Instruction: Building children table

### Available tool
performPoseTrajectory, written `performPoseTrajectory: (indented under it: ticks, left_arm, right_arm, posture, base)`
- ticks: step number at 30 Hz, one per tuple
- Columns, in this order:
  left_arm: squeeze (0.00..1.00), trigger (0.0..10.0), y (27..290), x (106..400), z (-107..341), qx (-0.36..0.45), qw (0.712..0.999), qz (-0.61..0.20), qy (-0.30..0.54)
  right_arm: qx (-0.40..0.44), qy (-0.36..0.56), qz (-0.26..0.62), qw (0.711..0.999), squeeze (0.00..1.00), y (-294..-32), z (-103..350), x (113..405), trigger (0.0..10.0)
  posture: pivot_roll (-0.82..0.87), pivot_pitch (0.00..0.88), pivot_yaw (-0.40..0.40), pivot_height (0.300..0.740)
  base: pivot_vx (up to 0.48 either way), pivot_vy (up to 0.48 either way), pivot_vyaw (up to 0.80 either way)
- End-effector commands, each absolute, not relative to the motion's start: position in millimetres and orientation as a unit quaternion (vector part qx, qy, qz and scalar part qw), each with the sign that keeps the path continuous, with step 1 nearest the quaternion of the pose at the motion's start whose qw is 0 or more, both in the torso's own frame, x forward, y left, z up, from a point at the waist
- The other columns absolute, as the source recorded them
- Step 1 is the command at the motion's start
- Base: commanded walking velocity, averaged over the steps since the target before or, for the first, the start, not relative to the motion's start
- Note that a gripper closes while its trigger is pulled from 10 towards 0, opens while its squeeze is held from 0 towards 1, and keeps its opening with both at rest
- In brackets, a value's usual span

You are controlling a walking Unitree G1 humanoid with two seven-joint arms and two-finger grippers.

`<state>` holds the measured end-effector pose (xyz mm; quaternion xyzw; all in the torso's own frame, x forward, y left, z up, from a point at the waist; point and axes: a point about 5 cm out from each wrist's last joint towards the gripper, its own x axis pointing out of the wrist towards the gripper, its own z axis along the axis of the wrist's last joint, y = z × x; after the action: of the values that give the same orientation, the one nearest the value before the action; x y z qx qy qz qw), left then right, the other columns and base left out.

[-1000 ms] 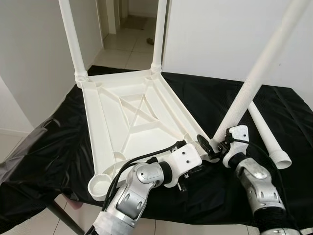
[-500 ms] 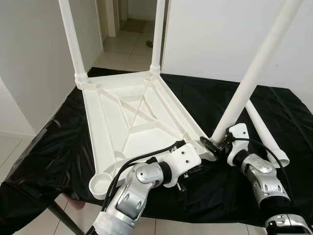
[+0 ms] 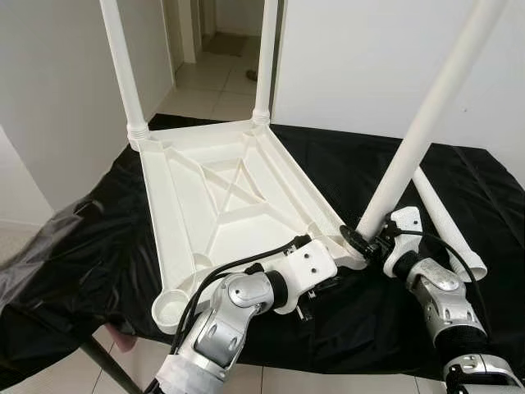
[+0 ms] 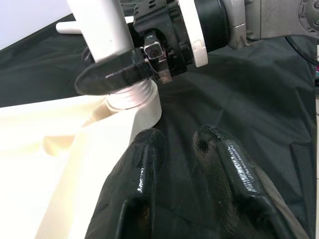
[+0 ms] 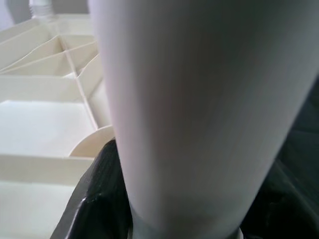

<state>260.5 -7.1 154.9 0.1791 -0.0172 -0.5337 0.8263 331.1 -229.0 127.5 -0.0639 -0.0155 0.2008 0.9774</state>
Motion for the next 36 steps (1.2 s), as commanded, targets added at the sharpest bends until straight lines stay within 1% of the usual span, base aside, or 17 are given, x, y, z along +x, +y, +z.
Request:
performPoseTrajectory:
  ticks: [1, 4, 6, 7, 9, 11, 15, 16, 19, 22, 23, 24, 27, 28, 29, 30, 36]
  left_arm:
    - [0.0, 10.0, -10, 265, 159, 0.163, 0.867, -0.47, -0.031]
    - [0.0, 10.0, -10, 265, 159, 0.162, 0.868, -0.468, -0.031]
    - [0.0, 10.0, -10, 264, 159, 0.161, 0.869, -0.468, -0.031]
    - [0.0, 10.0, -10, 264, 158, 0.16, 0.869, -0.468, -0.03]
    - [0.0, 10.0, -10, 264, 158, 0.16, 0.869, -0.468, -0.03]
    - [0.0, 10.0, -11, 263, 158, 0.161, 0.868, -0.469, -0.029]
    - [0.0, 10.0, -13, 261, 156, 0.161, 0.864, -0.476, -0.03]
    - [0.0, 10.0, -13, 261, 156, 0.161, 0.864, -0.476, -0.03]
    - [0.0, 10.0, -11, 265, 158, 0.158, 0.864, -0.478, -0.031]
    - [0.0, 10.0, -10, 269, 160, 0.161, 0.865, -0.475, -0.035]
    - [0.0, 10.0, -10, 269, 160, 0.161, 0.865, -0.475, -0.035]
    - [0.0, 10.0, -9, 271, 161, 0.163, 0.866, -0.472, -0.038]
    - [0.0, 10.0, -8, 273, 162, 0.164, 0.867, -0.469, -0.04]
    - [0.0, 10.0, -7, 276, 162, 0.166, 0.868, -0.465, -0.042]
    - [0.0, 10.0, -6, 278, 163, 0.17, 0.872, -0.457, -0.046]
    - [0.0, 10.0, -5, 281, 164, 0.172, 0.876, -0.449, -0.051]
    - [0.0, 10.0, -3, 285, 168, 0.183, 0.884, -0.425, -0.067]
  right_arm:
    - [-0.066, -0.009, 0.161, 0.985, 0.0, -236, 123, 329, 0.0]
    - [-0.052, -0.015, 0.099, 0.994, 0.0, -231, 120, 327, 0.0]
    - [-0.049, -0.013, 0.083, 0.995, 0.0, -229, 118, 327, 0.0]
    - [-0.032, -0.013, 0.053, 0.998, 0.0, -226, 117, 328, 0.0]
    - [-0.032, -0.013, 0.053, 0.998, 0.0, -226, 117, 328, 0.0]
    - [-0.024, -0.003, 0.001, 1.0, 0.0, -221, 113, 328, 0.0]
    - [-0.009, -0.008, -0.086, 0.996, 0.0, -212, 112, 327, 0.0]
    - [-0.009, -0.008, -0.086, 0.996, 0.0, -212, 112, 327, 0.0]
    - [-0.007, -0.009, -0.141, 0.99, 0.0, -204, 112, 323, 0.0]
    - [-0.002, -0.009, -0.18, 0.984, 0.0, -198, 112, 320, 0.0]
    - [-0.002, -0.009, -0.18, 0.984, 0.0, -198, 112, 320, 0.0]
    - [-0.002, -0.009, -0.192, 0.981, 0.0, -198, 112, 319, 0.8]
    - [-0.004, -0.008, -0.208, 0.978, 0.0, -197, 113, 318, 0.8]
    - [-0.007, -0.01, -0.207, 0.978, 0.0, -197, 114, 318, 10.0]
    - [-0.007, -0.012, -0.209, 0.978, 0.17, -198, 115, 318, 10.0]
    - [-0.004, -0.016, -0.207, 0.978, 1.0, -198, 115, 318, 10.0]
    - [0.002, -0.026, -0.204, 0.979, 1.0, -196, 119, 319, 10.0]
  posture:
    - [-0.01, 0.031, -0.026, 0.74]
    - [-0.01, 0.034, -0.031, 0.74]
    - [-0.01, 0.035, -0.032, 0.74]
    - [-0.02, 0.037, -0.033, 0.74]
    - [-0.02, 0.037, -0.033, 0.74]
    - [-0.02, 0.045, -0.033, 0.74]
    - [-0.02, 0.056, -0.036, 0.74]
    - [-0.02, 0.056, -0.036, 0.74]
    - [-0.03, 0.059, -0.031, 0.74]
    - [-0.03, 0.062, -0.033, 0.74]
    - [-0.03, 0.062, -0.033, 0.74]
    - [-0.03, 0.062, -0.033, 0.74]
    - [-0.03, 0.062, -0.033, 0.74]
    - [-0.03, 0.06, -0.034, 0.74]
    - [-0.03, 0.054, -0.035, 0.74]
    - [-0.03, 0.052, -0.036, 0.74]
    - [-0.02, 0.05, -0.039, 0.74]
  base:
    - [0.0, 0.0, 0.0]
    - [0.0, 0.0, 0.0]
    - [0.0, 0.0, 0.0]
    - [0.0, 0.0, 0.0]
    - [0.0, 0.0, 0.0]
    - [0.0, 0.0, 0.0]
    - [0.0, 0.0, 0.0]
    - [0.0, 0.0, 0.0]
    - [0.0, 0.0, 0.0]
    - [0.0, 0.0, 0.0]
    - [0.0, 0.0, 0.0]
    - [0.0, 0.0, 0.0]
    - [0.0, 0.0, 0.0]
    - [0.0, 0.0, 0.0]
    - [0.0, 0.0, 0.0]
    - [0.0, 0.0, 0.0]
    - [0.0, 0.0, 0.0]
